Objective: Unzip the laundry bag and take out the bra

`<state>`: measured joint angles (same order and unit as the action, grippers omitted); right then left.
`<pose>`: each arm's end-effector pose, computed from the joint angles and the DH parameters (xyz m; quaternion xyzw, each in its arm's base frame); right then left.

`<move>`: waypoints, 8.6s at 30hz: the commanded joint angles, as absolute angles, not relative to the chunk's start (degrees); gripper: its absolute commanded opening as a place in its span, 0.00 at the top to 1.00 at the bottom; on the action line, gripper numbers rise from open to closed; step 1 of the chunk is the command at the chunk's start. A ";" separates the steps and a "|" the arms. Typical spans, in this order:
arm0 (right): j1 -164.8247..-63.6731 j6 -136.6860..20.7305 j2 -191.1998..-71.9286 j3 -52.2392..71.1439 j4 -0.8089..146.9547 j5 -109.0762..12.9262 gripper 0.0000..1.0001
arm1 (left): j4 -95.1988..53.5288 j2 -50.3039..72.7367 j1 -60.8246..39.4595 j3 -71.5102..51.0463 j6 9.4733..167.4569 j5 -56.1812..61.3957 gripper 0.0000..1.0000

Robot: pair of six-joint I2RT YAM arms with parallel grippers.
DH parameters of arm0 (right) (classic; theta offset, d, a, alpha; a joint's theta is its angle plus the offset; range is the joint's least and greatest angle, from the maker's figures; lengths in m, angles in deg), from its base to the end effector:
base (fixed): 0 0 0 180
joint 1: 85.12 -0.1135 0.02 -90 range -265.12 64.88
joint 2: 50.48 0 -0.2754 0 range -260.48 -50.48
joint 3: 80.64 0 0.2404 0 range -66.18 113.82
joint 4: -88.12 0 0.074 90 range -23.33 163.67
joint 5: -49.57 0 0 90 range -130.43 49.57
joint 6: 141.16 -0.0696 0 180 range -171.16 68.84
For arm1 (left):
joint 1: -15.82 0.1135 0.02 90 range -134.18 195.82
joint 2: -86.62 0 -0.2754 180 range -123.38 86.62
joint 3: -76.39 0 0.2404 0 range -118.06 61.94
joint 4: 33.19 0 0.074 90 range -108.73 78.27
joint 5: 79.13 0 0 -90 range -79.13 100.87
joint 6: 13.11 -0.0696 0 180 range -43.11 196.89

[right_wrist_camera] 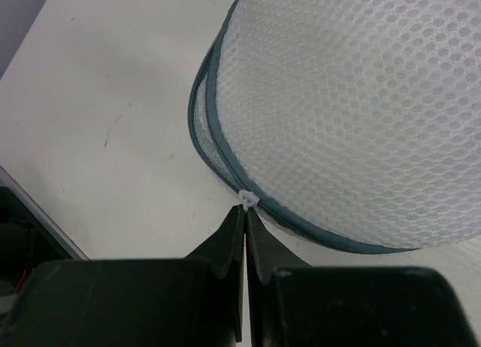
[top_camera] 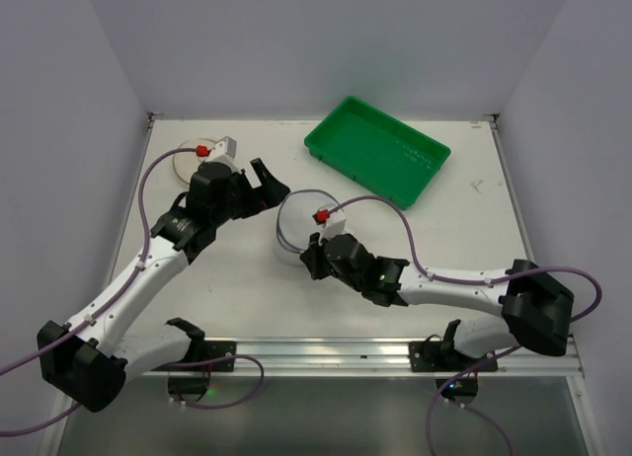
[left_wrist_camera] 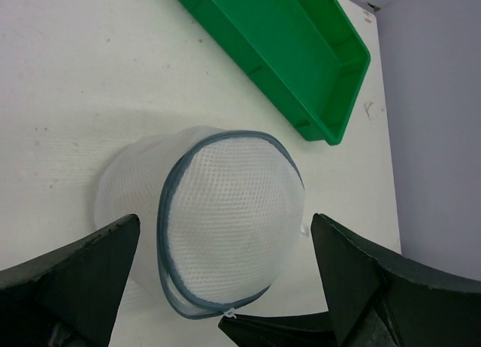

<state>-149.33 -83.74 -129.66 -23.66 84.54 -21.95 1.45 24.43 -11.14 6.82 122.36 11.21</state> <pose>0.1578 0.2758 0.2323 -0.1457 0.8277 0.3020 0.4501 0.2298 -0.1164 0.3222 -0.1388 0.8425 -0.3055 0.4215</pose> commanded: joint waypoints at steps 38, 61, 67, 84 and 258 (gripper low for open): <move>-149.99 -81.58 -127.48 -21.44 83.79 -20.66 1.00 | -19.62 26.33 -10.55 27.41 131.29 -1.10 1.00; -149.81 -78.76 -113.33 -31.73 71.21 -7.75 1.00 | -18.82 21.06 -7.12 21.33 125.40 -4.16 1.00; -149.37 -77.53 -113.85 -30.41 68.57 -5.89 1.00 | -19.43 20.53 -6.42 21.59 124.52 -6.53 1.00; -149.28 -73.22 -101.74 -31.73 63.66 -1.58 0.65 | -16.47 27.64 -6.33 23.09 115.31 -12.25 0.21; -143.22 -79.38 -133.18 -12.13 68.48 -15.65 0.31 | -28.14 22.29 -4.40 34.95 114.33 -16.20 1.00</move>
<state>-143.95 -78.69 -131.67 -13.82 64.85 -14.83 -25.50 21.24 -4.15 34.65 116.48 -16.73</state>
